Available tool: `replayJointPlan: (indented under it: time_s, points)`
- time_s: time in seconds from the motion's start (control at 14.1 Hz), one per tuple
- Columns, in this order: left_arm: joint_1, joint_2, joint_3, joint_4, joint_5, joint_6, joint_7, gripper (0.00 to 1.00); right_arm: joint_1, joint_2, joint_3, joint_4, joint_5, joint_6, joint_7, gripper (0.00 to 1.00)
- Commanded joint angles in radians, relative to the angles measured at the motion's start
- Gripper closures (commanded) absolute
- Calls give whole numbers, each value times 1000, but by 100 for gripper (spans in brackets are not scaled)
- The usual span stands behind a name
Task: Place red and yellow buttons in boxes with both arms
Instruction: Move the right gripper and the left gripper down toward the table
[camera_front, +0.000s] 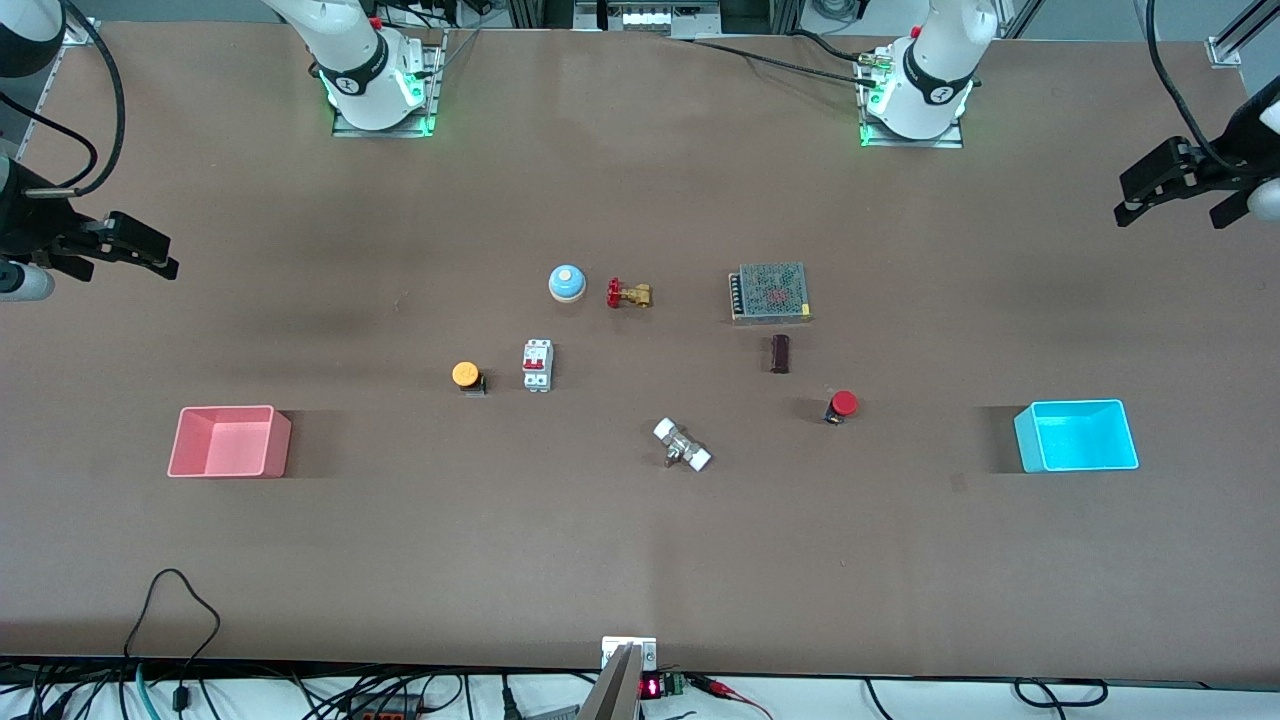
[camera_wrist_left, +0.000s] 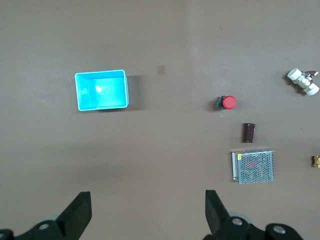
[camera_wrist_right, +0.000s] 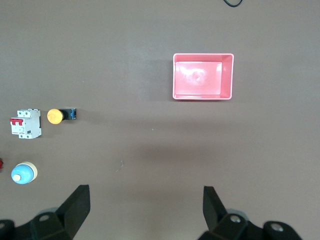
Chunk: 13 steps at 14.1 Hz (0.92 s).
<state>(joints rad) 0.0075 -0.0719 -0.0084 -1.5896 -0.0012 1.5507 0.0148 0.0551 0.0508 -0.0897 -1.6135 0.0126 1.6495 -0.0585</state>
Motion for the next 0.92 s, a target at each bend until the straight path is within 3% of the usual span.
replayJointPlan:
  time_s: [0.0,0.28,0.57,0.85]
  points:
    - [-1,35,-4,61,1,-6,-6,0,-3,-32,5,-11,-11,-29,-11,0]
    - [-3,96,-4,144,1,-8,-7,0,-3,-22,5,1,-5,-30,-3,0]
    - [-11,118,-7,128,3,-9,-13,0,-8,1,5,1,12,-4,3,0]
    - [-24,197,-56,126,4,2,-107,0,-5,63,4,3,43,3,-1,0]
